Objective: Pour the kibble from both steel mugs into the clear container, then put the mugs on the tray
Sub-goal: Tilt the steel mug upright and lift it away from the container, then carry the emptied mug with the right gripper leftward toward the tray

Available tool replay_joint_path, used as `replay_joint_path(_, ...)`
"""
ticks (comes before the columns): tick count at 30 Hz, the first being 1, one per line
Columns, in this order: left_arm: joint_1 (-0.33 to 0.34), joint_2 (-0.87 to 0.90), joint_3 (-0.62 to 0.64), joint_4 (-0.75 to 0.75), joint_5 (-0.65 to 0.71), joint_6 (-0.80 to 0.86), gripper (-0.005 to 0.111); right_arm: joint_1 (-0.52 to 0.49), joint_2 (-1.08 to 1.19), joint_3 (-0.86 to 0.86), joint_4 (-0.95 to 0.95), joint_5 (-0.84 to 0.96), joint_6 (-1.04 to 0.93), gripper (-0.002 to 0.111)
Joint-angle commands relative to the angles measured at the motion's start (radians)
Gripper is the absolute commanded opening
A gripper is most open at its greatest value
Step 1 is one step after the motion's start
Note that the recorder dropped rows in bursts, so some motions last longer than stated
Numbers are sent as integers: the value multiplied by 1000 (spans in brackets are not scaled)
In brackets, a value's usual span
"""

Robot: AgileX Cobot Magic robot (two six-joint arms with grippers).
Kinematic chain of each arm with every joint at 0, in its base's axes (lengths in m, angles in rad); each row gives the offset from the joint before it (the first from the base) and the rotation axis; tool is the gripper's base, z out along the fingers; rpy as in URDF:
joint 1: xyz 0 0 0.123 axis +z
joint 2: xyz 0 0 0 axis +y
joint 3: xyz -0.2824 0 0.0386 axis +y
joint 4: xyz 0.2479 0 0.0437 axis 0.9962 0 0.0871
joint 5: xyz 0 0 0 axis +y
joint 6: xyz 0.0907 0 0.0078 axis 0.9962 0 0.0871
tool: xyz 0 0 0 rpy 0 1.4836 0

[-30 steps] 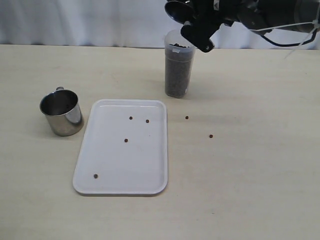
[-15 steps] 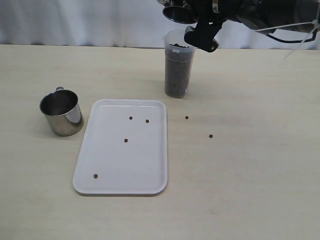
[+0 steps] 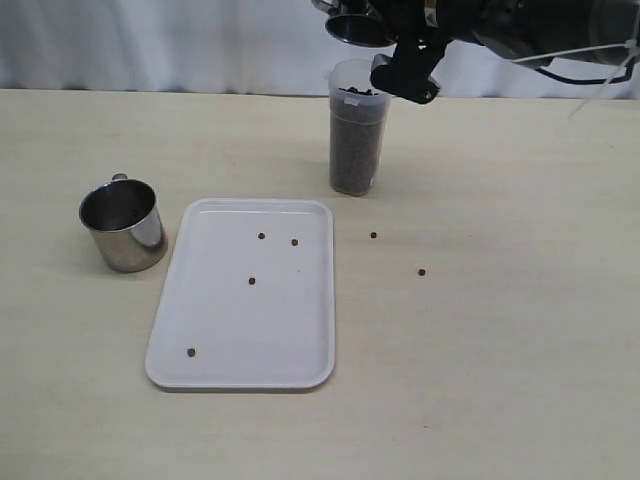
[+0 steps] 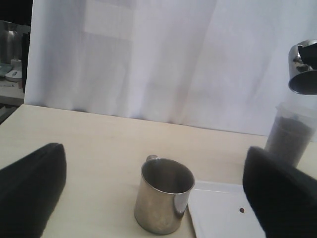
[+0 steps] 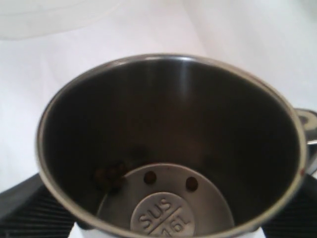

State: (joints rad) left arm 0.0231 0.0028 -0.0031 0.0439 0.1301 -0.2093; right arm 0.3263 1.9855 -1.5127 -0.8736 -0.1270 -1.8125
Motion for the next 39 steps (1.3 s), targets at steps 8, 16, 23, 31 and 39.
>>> replay_joint_path(8,0,-3,3,-1,-8,-1,97,0,-34,-10,468,8,21,5)
replay_joint_path(16,0,-3,3,-1,-8,-1,97,-29,-99,-10,1140,73,21,5)
replay_joint_path(23,0,-3,3,-1,-8,-1,97,-149,-203,16,1693,211,23,5)
replay_joint_path(31,0,-3,3,-1,-8,-1,97,-284,-386,260,2030,254,49,5)
replay_joint_path(39,0,-3,3,-1,-8,-1,97,-335,-513,550,2061,282,132,5)
